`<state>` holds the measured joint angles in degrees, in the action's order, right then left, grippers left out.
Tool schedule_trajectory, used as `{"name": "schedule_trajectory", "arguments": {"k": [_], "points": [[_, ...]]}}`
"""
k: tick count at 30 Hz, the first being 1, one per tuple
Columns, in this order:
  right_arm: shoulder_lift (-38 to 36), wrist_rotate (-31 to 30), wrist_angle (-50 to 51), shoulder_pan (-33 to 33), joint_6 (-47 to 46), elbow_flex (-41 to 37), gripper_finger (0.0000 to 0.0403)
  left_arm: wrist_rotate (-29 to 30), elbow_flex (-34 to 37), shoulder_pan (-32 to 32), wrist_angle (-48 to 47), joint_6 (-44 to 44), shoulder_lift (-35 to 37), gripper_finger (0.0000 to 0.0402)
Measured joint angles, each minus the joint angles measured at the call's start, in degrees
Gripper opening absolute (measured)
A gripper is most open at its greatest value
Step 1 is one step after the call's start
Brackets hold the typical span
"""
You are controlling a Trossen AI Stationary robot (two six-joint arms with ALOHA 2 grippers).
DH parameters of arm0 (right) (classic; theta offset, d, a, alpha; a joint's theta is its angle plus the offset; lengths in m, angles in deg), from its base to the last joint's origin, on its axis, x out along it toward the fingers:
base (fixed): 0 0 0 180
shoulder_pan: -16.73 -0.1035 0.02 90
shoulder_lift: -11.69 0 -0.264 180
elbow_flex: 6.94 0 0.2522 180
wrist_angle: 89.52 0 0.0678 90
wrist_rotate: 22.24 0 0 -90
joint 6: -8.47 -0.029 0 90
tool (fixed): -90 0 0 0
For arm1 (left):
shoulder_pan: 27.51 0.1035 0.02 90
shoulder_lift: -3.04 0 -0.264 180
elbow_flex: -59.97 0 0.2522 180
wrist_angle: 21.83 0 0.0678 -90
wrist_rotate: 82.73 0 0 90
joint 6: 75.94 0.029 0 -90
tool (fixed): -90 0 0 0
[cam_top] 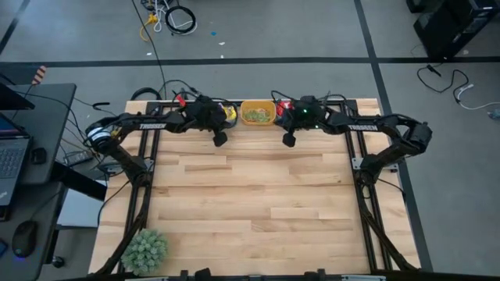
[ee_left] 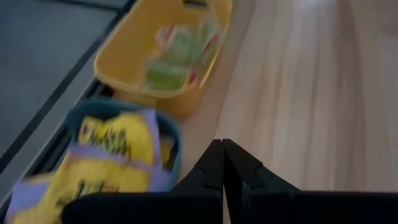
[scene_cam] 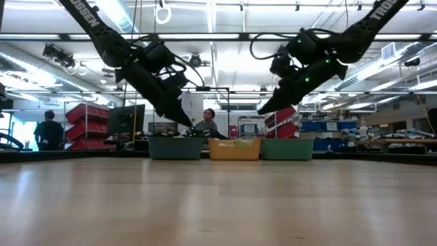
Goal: Sort candy
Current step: Return to Home Position
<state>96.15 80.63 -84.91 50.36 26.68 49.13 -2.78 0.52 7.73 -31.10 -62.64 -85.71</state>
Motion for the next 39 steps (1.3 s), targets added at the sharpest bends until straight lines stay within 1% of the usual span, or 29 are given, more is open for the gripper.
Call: {"name": "schedule_trajectory", "arguments": {"k": [4, 8, 13, 16, 18, 23, 32, 37, 39], "points": [[-1.49, 0.8, -11.71, -1.83, -0.85, -6.24, 0.0, -0.59, 1.93, -1.82, 7.27, -0.1, 0.0, 0.0], [-3.63, -0.48, -22.59, -5.28, -3.49, -13.11, 0.0, -1.03, 4.74, -2.86, 15.3, -1.59, -0.02, 0.0], [-9.53, -4.31, -30.09, -9.16, -6.25, -20.78, 0.0, -0.76, 7.38, -4.2, 21.79, -2.18, -0.02, 0.0], [-14.67, -4.7, -30.28, -10.44, -8.9, -24.22, 0.0, -0.97, 8.49, -4.72, 25.29, -3.0, -0.02, 0.0], [-18.23, -5.26, -30.14, -11.34, -9.85, -26.51, 0.0, -0.76, 8.55, -4.98, 25.55, -3.08, -0.02, 0.0], [-26.13, -13.2, -28.07, -14.54, -11.31, -32.02, 0.0, -0.74, 8.55, -5.38, 26.67, -3.1, -0.02, 0.0], [-38.9, -19.0, -27.79, -20.57, -15.51, -41.95, 0.0, -1.18, 8.55, -5.72, 28.97, -3.14, 0.24, 0.0], [-45.82, -20.97, -19.91, -22.81, -15.64, -41.97, 0.0, -1.61, 8.63, -5.72, 28.18, -3.1, 1.1, 0.0], [-48.56, -21.31, -16.38, -23.12, -15.64, -41.97, 0.0, -1.91, 9.69, -5.72, 30.12, -2.81, 1.98, 0.0]]}}
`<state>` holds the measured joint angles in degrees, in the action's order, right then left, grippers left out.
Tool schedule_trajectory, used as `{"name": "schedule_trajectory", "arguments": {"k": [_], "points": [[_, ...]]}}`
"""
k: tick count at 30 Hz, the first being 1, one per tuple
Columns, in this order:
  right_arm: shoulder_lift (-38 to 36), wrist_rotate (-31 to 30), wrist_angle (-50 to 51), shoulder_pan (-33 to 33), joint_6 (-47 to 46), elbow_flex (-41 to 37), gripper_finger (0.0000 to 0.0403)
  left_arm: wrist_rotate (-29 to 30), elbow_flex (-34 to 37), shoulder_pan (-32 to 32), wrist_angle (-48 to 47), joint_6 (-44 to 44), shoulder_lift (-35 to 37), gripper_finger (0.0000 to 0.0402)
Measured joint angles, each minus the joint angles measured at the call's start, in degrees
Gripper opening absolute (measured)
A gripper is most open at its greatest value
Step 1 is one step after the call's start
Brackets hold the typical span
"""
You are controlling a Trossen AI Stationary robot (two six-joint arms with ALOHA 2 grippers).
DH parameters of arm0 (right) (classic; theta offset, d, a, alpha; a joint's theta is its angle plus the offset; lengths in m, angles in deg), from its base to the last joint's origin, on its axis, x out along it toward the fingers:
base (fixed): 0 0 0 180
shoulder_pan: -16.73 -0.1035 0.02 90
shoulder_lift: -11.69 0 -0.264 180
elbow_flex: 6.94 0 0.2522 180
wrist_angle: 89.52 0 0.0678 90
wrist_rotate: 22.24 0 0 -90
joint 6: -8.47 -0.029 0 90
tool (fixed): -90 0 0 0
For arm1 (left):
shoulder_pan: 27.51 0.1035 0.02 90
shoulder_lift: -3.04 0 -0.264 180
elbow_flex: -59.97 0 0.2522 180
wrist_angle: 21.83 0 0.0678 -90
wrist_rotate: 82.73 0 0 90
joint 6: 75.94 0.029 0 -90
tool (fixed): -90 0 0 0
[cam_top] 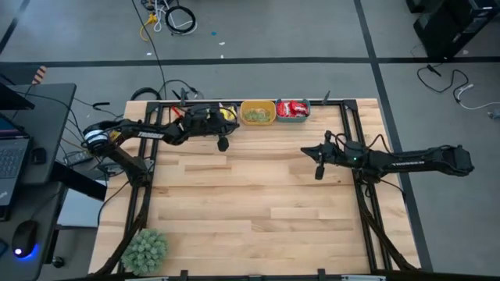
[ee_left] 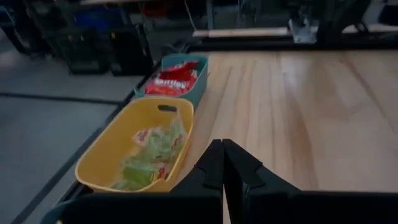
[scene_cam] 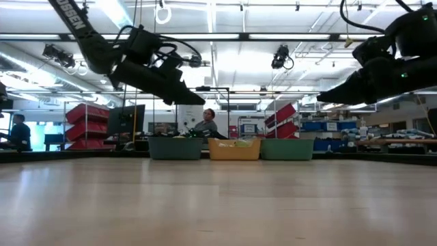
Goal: Sort candy
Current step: Return to Home Position
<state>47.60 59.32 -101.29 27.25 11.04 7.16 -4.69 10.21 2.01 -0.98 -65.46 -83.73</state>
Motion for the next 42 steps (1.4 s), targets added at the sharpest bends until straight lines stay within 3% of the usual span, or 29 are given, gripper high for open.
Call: {"name": "schedule_trajectory", "arguments": {"k": [7, 20, 31, 42], "points": [[-7.52, -0.12, 5.77, -0.02, 0.93, 0.0, 0.0, -0.38, 11.13, 0.48, 10.83, -1.87, 8.23, 0.0], [-12.01, 0.17, 9.02, 0.53, 1.84, 0.0, 0.0, 0.12, 26.95, 1.18, 9.04, -6.83, 33.31, 0.0], [-13.47, 0.21, 10.51, 0.57, 1.75, 0.0, 0.0, -1.28, 35.57, 0.95, 6.69, -9.79, 45.64, 0.0], [-22.61, 0.06, 20.08, 0.57, 0.8, 0.0, 0.0, 4.0, 35.53, -4.55, -6.85, -7.65, 57.12, 0.0]]}}
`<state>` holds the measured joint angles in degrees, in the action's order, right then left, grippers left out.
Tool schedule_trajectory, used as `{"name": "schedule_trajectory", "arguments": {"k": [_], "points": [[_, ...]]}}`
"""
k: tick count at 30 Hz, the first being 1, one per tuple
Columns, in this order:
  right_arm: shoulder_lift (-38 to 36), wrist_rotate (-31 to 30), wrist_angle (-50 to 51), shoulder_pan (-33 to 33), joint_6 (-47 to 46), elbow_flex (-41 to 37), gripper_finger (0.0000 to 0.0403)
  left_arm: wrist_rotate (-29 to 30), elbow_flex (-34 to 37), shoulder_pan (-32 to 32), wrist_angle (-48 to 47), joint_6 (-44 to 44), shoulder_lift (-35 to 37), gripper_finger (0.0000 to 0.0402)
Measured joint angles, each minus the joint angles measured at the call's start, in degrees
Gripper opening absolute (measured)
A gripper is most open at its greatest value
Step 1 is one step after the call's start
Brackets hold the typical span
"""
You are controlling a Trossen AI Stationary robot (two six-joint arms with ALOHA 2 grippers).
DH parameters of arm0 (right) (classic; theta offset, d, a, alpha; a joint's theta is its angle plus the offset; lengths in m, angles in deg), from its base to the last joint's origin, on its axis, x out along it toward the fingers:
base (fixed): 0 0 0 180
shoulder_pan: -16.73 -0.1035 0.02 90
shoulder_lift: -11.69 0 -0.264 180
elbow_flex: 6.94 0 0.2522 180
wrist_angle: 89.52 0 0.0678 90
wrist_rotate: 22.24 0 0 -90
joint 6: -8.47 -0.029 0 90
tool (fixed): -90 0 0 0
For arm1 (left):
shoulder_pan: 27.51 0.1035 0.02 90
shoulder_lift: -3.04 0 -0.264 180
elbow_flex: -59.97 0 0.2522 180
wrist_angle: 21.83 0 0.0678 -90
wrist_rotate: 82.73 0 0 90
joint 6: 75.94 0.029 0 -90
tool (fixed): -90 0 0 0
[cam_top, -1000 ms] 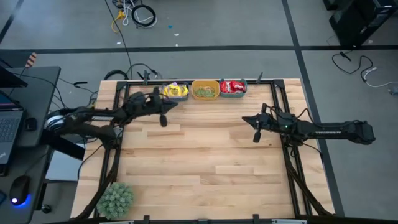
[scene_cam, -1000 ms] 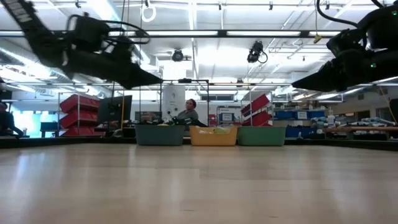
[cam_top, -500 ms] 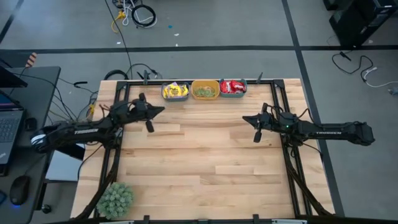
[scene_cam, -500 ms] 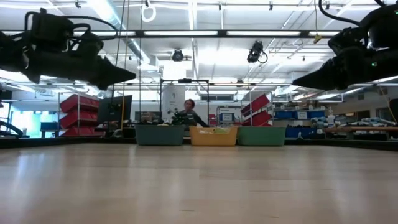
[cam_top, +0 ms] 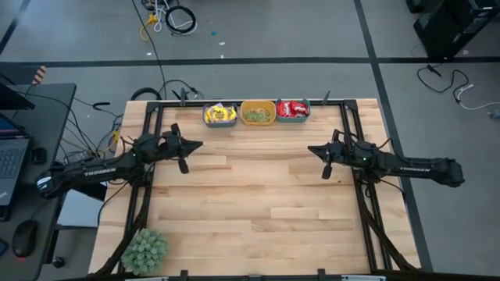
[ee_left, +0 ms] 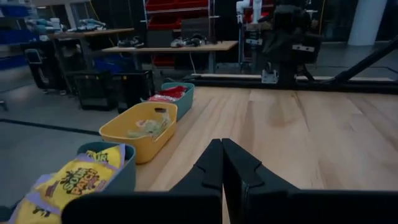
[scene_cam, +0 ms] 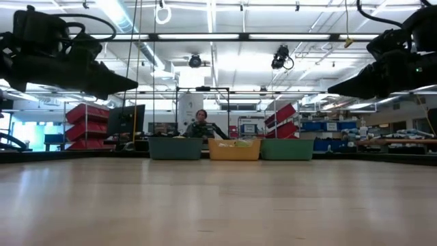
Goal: Sort candy
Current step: Return to Home Position
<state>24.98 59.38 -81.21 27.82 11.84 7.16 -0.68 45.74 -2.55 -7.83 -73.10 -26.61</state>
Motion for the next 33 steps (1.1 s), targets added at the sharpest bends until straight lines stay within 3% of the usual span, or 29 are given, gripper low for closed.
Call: {"name": "schedule_trajectory", "arguments": {"k": [7, 19, 24, 28, 33], "points": [[-7.33, 0.4, 3.21, -0.02, 1.59, 0.0, 0.0, 3.23, 0.02, -4.95, -5.99, 1.24, 7.72, 0.0], [-7.83, 2.68, 3.57, -0.02, 0.89, 0.0, 0.0, 1.21, 0.02, -9.1, -22.86, -1.4, 29.08, 0.0], [-8.49, 2.65, 3.51, -0.54, 0.2, 0.0, 0.0, 1.54, 0.02, -10.83, -25.72, -1.96, 29.53, 0.0], [-9.45, 1.68, 3.31, -0.9, -0.66, 0.02, 0.0, 7.31, 0.02, -11.14, -26.32, -2.23, 29.64, 0.0], [-9.52, -0.72, 3.04, -0.72, -0.8, 0.01, 0.0, 7.09, 0.02, -11.14, -24.54, -3.95, 29.66, 0.0003]]}}
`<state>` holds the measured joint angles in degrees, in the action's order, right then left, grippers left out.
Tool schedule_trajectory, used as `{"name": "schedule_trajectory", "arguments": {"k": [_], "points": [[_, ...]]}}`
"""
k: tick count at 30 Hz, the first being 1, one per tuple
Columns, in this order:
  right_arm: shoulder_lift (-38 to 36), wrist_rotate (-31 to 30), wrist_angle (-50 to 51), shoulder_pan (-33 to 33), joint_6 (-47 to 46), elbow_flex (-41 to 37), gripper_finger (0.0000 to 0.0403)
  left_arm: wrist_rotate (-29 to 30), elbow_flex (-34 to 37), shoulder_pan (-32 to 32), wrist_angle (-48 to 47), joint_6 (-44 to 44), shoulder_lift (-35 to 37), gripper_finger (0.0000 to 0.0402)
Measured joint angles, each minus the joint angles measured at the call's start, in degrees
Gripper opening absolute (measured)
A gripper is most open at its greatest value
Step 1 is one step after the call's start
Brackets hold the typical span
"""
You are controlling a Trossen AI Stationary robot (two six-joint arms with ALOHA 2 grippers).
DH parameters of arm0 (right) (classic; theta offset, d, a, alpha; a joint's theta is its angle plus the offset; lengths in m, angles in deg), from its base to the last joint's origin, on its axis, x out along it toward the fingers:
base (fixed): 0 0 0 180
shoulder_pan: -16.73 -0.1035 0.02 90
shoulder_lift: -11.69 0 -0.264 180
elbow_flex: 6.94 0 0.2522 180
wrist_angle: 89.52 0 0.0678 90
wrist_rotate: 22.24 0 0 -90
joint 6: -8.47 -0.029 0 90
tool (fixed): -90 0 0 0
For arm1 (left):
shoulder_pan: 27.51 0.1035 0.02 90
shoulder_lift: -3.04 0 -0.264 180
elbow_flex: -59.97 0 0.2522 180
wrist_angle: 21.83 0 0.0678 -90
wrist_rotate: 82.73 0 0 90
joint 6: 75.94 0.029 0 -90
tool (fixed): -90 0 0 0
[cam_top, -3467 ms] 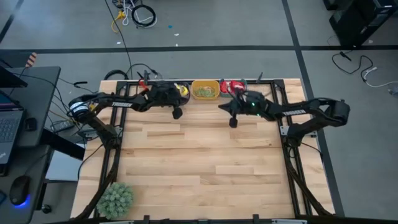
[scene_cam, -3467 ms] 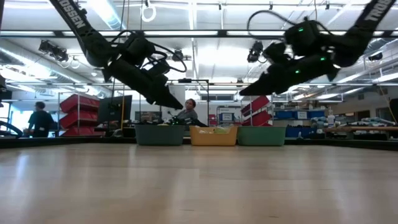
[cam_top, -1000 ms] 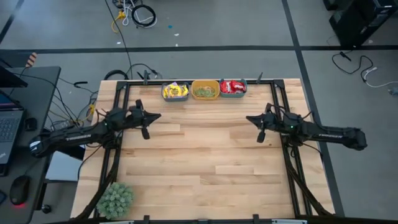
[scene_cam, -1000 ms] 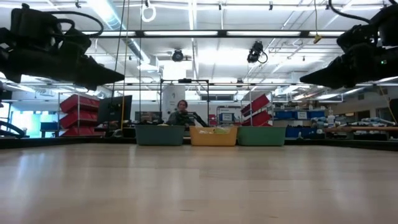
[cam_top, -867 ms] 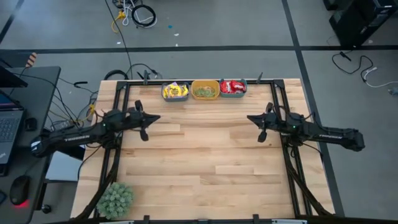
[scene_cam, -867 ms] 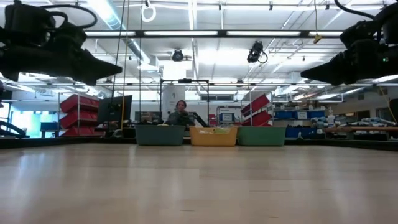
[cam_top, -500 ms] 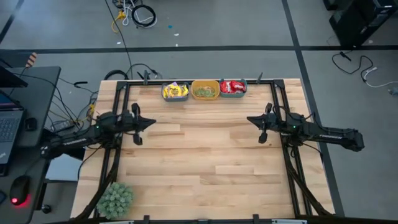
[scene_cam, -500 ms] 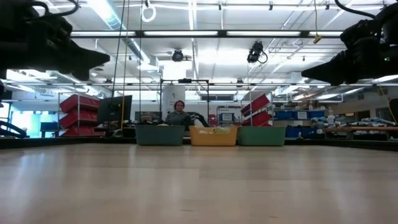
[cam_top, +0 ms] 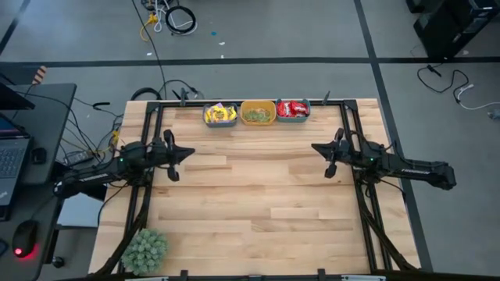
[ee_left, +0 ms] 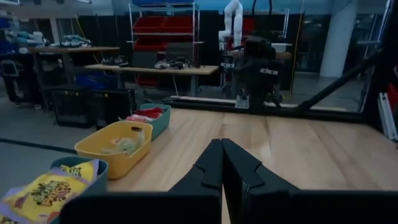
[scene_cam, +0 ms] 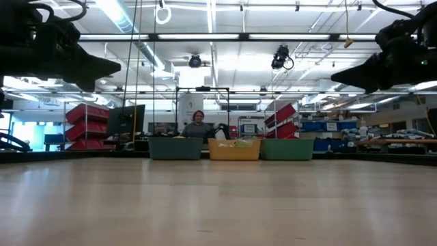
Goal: Sort candy
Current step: Return to Home Position
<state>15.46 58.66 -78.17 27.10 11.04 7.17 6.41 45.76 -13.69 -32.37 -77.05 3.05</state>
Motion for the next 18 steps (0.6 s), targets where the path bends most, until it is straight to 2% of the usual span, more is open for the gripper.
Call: {"name": "schedule_trajectory", "arguments": {"k": [6, 18], "points": [[0.41, -3.11, -0.52, -0.02, 0.23, -0.01, 0.0, -0.07, 0.02, 0.0, -2.47, -0.74, -0.27, 0.0004], [0.5, -2.82, -0.49, -0.09, 0.22, 0.01, 0.0, -0.2, 0.02, 0.0, -2.29, -0.71, -0.37, 0.0004]]}}
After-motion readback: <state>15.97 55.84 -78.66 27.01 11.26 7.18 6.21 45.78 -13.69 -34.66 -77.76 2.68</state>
